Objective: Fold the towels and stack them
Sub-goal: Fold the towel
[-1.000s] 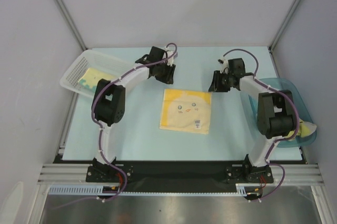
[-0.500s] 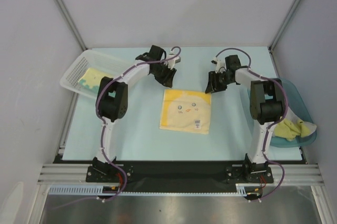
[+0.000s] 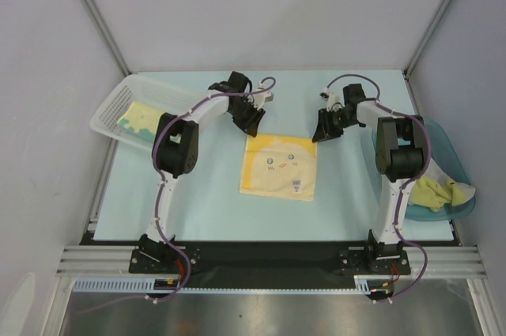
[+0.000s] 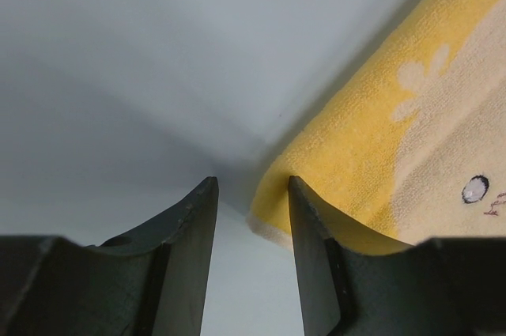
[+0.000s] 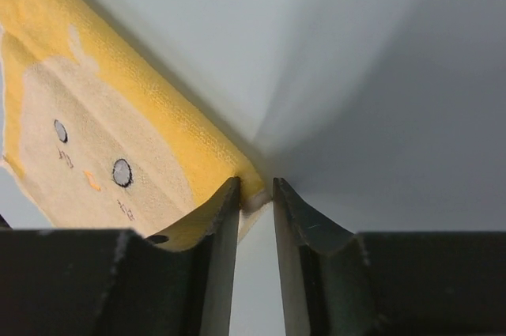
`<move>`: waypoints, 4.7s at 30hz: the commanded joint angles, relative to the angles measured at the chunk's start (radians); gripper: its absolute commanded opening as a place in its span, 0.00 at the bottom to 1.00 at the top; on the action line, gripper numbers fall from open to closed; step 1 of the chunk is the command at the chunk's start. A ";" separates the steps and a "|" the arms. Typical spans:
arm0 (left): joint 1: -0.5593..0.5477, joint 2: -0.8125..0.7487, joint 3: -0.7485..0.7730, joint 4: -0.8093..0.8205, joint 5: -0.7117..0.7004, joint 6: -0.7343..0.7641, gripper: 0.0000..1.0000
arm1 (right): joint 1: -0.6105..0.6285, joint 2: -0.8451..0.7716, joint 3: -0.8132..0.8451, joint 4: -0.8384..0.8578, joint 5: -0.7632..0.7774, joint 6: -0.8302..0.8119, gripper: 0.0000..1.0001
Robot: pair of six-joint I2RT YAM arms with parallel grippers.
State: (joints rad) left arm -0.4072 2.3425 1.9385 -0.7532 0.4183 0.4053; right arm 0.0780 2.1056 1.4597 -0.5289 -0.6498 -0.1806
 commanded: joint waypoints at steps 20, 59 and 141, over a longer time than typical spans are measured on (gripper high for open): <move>0.022 0.025 0.182 -0.078 -0.009 0.037 0.00 | -0.021 0.007 0.100 0.004 0.042 -0.016 0.00; 0.022 0.031 0.148 -0.031 0.068 0.036 0.49 | 0.022 -0.203 -0.130 0.173 0.179 0.036 0.00; -0.062 -0.577 -0.573 0.178 -0.007 -0.105 0.00 | 0.226 -0.708 -0.605 0.201 0.561 0.375 0.00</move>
State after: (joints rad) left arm -0.4564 1.8458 1.4162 -0.6109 0.4210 0.3225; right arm 0.3004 1.4574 0.8761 -0.2955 -0.1478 0.1223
